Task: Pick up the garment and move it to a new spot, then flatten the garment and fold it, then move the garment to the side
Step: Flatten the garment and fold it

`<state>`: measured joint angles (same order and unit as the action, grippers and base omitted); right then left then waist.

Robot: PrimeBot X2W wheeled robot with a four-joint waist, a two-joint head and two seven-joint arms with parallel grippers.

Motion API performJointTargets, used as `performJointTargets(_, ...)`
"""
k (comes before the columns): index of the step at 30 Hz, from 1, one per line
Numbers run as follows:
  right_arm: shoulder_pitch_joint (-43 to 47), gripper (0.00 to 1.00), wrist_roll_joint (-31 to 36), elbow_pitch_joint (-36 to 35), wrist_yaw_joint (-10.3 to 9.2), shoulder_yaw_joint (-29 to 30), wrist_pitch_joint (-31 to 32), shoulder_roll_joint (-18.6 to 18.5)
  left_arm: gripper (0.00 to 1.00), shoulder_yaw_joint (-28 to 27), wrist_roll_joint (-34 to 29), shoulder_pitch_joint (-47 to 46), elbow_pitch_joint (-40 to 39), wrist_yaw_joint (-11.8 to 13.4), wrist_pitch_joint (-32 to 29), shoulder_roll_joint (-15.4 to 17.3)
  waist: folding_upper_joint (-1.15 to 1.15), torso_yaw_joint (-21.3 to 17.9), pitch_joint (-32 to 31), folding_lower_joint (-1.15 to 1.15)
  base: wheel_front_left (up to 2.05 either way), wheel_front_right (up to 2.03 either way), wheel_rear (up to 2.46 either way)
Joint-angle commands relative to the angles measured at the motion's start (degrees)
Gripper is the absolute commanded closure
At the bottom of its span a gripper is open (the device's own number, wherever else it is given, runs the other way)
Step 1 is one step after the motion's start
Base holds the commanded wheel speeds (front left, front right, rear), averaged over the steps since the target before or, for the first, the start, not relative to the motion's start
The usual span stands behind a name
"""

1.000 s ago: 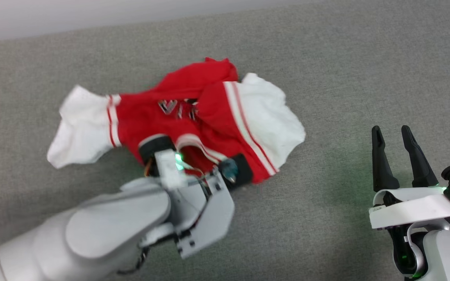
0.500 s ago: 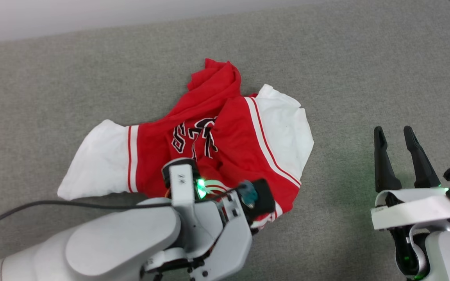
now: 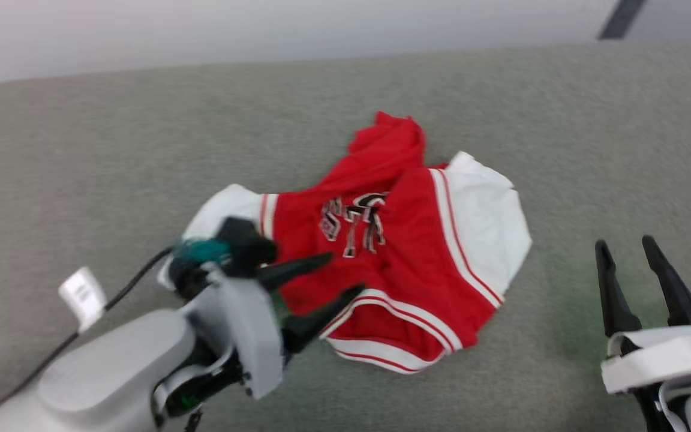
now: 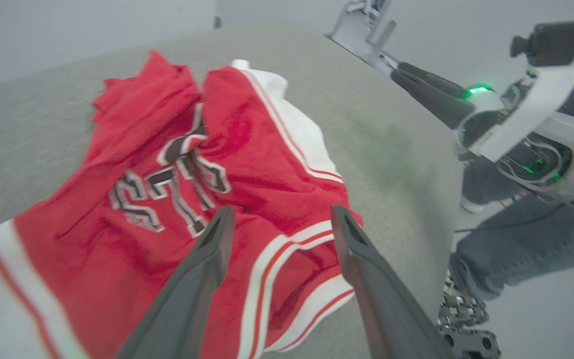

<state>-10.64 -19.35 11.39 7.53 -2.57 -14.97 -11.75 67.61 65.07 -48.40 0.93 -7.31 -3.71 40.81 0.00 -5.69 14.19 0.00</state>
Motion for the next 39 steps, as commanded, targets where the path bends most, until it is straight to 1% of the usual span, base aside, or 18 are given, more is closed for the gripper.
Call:
performJointTargets(1,1.36,0.0,0.85,0.76,-0.08,-1.03,-0.29,-2.19,0.0,-1.05,-0.97,3.99,2.68,1.61,5.86,-0.28,0.0,5.17,-3.74,0.0,0.0,0.0,0.0)
performJointTargets(3,1.79,0.0,1.11,1.1,-0.08,-2.33,0.36,-4.2,0.0,-2.17,-1.72,6.77,5.36,3.69,11.24,-0.82,0.0,6.67,-4.37,0.0,0.0,0.0,0.0)
performJointTargets(4,1.79,0.0,1.11,1.1,-0.08,-2.33,0.36,-4.2,0.0,-2.17,-1.72,6.77,5.36,3.69,11.24,-0.82,0.0,6.67,-4.37,0.0,0.0,0.0,0.0)
performJointTargets(7,2.24,0.0,1.28,1.13,-0.08,-4.73,2.16,-7.74,0.0,-3.59,-2.53,10.83,9.09,5.83,16.91,-2.45,0.0,8.93,-5.02,0.0,0.0,0.0,0.0)
performJointTargets(9,2.27,0.0,1.02,0.55,-0.08,-7.05,4.18,-10.55,0.0,-5.6,-3.45,13.29,11.05,7.28,18.39,-3.75,0.0,10.18,-5.23,0.0,0.0,0.0,0.0)
performJointTargets(11,2.14,0.0,0.46,-0.14,-0.08,-10.4,7.01,-14.11,0.0,-8.95,-5.41,15.77,11.99,8.77,18.82,-5.52,0.0,11.32,-5.3,0.0,0.0,0.0,0.0)
performJointTargets(13,1.52,0.0,-0.24,-1.16,-0.08,-14.48,10.54,-18.51,0.0,-14.98,-8.33,19.2,11.34,9.38,18.85,-8.04,0.0,12.4,-5.26,0.0,0.0,0.0,0.0)
performJointTargets(16,-0.37,0.0,-3.49,-3.57,-0.08,-21.55,16.75,-25.47,0.0,-23.66,-14.61,25.06,10.12,9.25,18.8,-11.13,0.0,13.74,-5.03,0.0,0.0,0.0,0.0)
performJointTargets(19,-3.14,0.0,-7.25,-6.24,-0.08,-29.31,23.0,-33.09,0.0,-30.57,-20.85,30.0,9.2,8.09,18.82,-14.4,0.0,14.84,-4.55,0.0,0.0,0.0,0.0)
performJointTargets(21,-6.3,0.0,-9.55,-7.78,-0.08,-33.63,26.28,-37.67,0.0,-34.34,-23.97,32.77,9.03,6.7,18.82,-16.32,0.0,15.56,-4.07,0.0,0.0,0.0,0.0)
performJointTargets(23,-9.33,0.0,-12.04,-8.6,-0.08,-37.38,29.2,-41.1,0.0,-37.45,-26.79,34.63,8.98,5.45,18.83,-17.91,0.0,16.24,-3.5,0.0,0.0,0.0,0.0)
performJointTargets(26,-14.24,0.0,-14.11,-9.63,-0.08,-43.15,33.05,-45.11,0.0,-41.04,-30.15,36.58,9.03,3.8,18.83,-20.25,0.0,17.08,-2.37,0.0,0.0,0.0,0.0)
performJointTargets(30,-20.18,0.0,-15.99,-9.8,-0.08,-51.58,37.99,-47.92,0.0,-44.52,-33.18,37.78,9.27,2.1,18.84,-22.53,0.0,17.91,-0.8,0.0,0.0,0.0,0.0)
performJointTargets(32,-23.28,0.0,-16.65,-9.61,-0.08,-55.37,39.37,-48.34,0.0,-46.1,-34.22,37.99,9.32,1.47,18.84,-23.7,0.0,18.17,-0.02,0.0,0.0,0.0,0.0)
performJointTargets(34,-26.01,0.0,-16.55,-8.26,-0.08,-58.28,39.21,-48.66,0.0,-47.47,-35.18,37.98,9.21,0.94,18.84,-24.78,0.0,18.46,0.66,0.0,0.0,0.0,0.0)
performJointTargets(39,-30.72,0.0,-17.4,-4.41,-0.1,-63.67,37.28,-47.29,0.0,-49.86,-36.98,38.16,9.04,0.15,18.84,-26.57,0.0,18.76,1.88,0.0,0.0,0.0,0.0)
